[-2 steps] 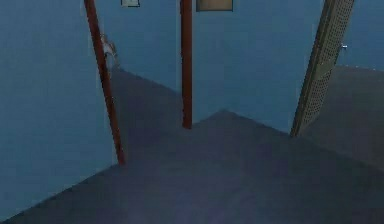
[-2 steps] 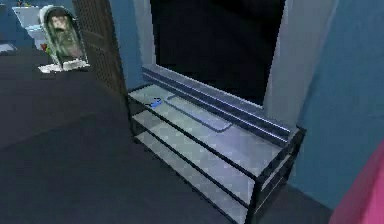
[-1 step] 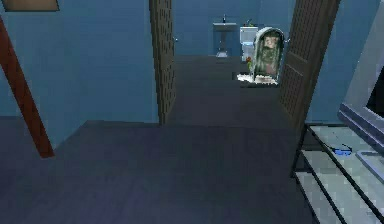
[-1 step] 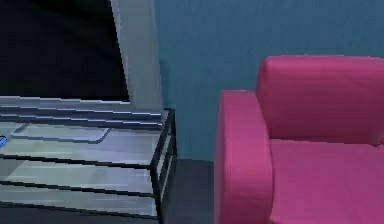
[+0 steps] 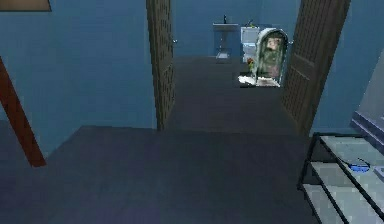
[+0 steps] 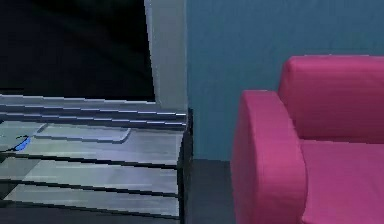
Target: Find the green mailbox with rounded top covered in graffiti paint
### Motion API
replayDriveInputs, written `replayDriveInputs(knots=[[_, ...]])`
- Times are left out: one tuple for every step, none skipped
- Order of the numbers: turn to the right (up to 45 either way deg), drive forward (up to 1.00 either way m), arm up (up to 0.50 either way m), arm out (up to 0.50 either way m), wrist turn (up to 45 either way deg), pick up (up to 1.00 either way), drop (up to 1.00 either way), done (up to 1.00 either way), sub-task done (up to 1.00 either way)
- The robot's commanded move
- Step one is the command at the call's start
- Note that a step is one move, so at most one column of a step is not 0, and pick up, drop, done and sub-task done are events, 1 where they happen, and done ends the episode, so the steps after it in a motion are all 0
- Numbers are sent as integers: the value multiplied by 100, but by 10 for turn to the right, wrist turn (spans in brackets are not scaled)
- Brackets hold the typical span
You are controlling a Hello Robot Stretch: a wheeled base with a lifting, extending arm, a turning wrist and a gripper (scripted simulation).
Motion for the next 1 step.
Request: replayDriveInputs(knots=[[90,0,0,0,0,0,0,0,0]])
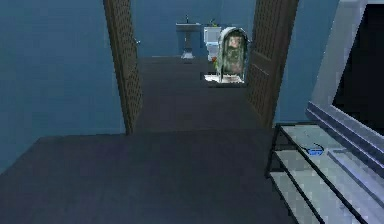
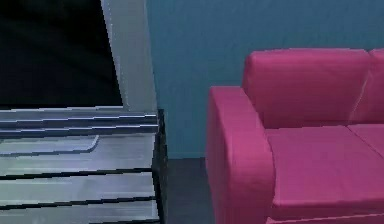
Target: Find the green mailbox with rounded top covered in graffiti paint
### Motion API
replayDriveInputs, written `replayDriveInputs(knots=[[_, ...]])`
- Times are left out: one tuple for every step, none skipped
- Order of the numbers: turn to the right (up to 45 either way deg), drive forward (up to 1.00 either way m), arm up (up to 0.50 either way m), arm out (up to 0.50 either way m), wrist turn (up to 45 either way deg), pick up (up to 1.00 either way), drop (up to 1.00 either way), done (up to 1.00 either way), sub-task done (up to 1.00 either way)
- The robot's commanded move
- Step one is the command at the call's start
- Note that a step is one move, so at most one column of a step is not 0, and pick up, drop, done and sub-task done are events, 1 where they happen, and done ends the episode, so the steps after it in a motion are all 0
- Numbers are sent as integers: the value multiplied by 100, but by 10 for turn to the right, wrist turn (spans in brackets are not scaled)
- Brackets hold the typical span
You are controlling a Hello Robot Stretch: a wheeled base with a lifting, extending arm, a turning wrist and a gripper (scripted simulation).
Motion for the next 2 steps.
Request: replayDriveInputs(knots=[[0,100,0,0,0,0,0,0,0],[0,80,0,0,0,0,0,0,0]])
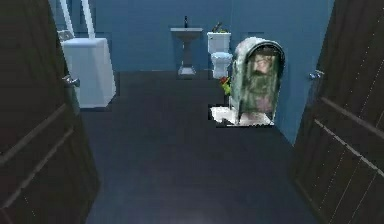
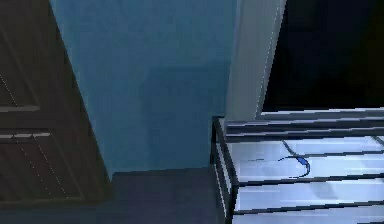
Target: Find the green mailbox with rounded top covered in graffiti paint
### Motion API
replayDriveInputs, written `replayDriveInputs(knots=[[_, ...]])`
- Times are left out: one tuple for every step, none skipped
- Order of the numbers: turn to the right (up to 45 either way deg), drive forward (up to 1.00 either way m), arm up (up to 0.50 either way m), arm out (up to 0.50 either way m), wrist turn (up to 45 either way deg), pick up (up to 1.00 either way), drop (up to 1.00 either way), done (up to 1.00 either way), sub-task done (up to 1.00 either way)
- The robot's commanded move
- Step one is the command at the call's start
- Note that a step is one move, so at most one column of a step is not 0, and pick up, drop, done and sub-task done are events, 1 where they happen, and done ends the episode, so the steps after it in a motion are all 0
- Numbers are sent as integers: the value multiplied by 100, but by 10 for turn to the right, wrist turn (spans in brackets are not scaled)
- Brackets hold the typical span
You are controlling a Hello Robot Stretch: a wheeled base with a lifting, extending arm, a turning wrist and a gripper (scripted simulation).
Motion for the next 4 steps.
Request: replayDriveInputs(knots=[[30,0,0,0,0,0,0,0,0],[0,100,0,0,0,0,0,0,0],[60,0,0,0,0,0,0,0,0],[0,65,0,0,0,0,0,0,0]])
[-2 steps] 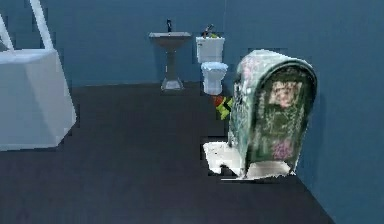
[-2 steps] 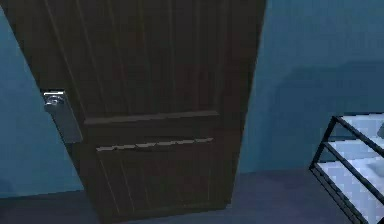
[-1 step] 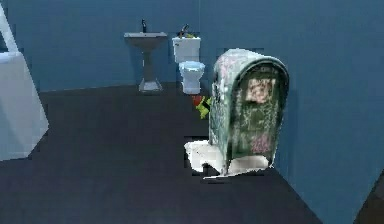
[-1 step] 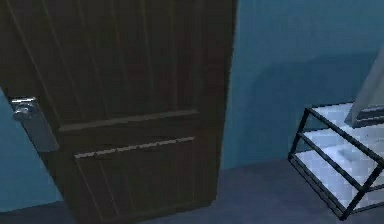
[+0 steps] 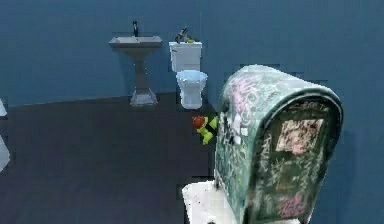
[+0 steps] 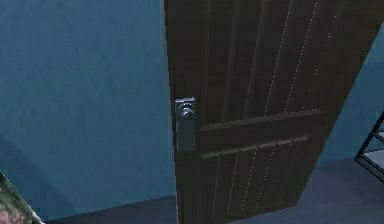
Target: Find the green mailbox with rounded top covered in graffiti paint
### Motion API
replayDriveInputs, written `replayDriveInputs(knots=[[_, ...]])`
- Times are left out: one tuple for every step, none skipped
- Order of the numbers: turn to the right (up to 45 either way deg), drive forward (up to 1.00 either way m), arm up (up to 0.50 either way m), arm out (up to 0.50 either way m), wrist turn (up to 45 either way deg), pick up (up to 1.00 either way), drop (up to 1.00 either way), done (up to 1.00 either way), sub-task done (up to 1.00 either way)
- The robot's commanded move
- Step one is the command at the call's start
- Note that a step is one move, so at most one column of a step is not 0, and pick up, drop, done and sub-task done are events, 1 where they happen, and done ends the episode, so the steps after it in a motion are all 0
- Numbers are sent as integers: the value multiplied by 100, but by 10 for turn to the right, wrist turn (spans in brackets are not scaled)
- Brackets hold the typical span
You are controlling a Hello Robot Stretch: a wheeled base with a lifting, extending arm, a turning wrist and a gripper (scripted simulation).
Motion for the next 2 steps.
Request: replayDriveInputs(knots=[[150,0,0,0,0,0,0,0,0],[0,0,0,0,0,0,0,100,0]])
